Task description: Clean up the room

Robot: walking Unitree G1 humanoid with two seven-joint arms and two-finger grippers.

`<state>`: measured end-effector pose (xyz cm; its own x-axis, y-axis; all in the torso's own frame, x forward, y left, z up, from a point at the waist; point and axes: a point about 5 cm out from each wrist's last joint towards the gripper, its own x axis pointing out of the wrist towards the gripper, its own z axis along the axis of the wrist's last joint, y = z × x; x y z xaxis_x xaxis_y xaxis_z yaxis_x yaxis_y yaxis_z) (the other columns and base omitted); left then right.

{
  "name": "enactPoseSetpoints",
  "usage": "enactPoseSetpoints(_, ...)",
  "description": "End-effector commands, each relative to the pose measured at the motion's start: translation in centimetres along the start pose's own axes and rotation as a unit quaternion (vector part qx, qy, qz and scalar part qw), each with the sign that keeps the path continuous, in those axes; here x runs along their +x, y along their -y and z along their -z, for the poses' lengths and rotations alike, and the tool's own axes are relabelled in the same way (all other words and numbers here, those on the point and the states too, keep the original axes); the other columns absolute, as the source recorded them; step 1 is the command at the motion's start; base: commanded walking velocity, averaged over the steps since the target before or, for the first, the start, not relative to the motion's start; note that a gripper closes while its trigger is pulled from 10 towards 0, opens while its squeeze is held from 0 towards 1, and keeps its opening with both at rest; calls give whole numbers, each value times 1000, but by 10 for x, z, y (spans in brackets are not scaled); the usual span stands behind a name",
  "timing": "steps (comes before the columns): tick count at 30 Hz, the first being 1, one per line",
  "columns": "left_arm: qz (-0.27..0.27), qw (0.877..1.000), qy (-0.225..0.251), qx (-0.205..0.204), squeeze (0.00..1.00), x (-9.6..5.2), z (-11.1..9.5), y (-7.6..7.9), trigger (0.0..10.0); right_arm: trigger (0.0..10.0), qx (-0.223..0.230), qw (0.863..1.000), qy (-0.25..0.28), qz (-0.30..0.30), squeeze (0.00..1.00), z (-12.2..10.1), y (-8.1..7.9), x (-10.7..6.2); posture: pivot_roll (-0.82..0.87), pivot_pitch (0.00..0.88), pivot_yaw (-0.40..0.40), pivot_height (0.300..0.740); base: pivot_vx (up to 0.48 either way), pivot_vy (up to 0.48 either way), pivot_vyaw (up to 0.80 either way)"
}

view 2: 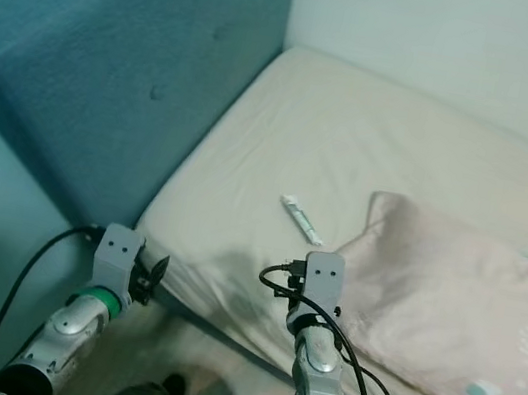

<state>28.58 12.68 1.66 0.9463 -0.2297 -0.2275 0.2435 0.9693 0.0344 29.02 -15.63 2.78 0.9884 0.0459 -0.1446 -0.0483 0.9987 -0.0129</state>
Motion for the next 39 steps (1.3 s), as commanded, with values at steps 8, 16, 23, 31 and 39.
enactPoseSetpoints(8, 4, 1000, -19, 0, 0, -5, 8, 1, 10000, 10000, 8, 1000, -21, -7, 0, 10, -3, -6, 45, 124, 71, 740, 0, 0, 800)
enactPoseSetpoints(16, 9, 1000, -22, 4, 0, -5, 9, 1, 10000, 10000, 15, 1000, -25, -11, 0, 13, -7, -7, 48, 122, 76, 740, 0, 0, 800)
enactPoseSetpoints(23, 17, 1000, -23, 6, 0, -4, 7, 4, 10000, 10000, 46, 998, -30, 8, 0, 18, -5, -12, 44, 119, 82, 740, 0, 0, 114)
enactPoseSetpoints(31, 20, 999, -32, 25, 0, -4, 8, 5, 10000, 10000, 45, 998, -32, 10, 0, 21, -4, -15, 39, 114, 90, 740, 0, 0, 0)
enactPoseSetpoints(39, 11, 999, -39, 17, 0, -2, 8, 4, 10000, 10000, 48, 998, -34, 9, 0, 22, -5, -17, 33, 109, 86, 740, 0, -480, 0)
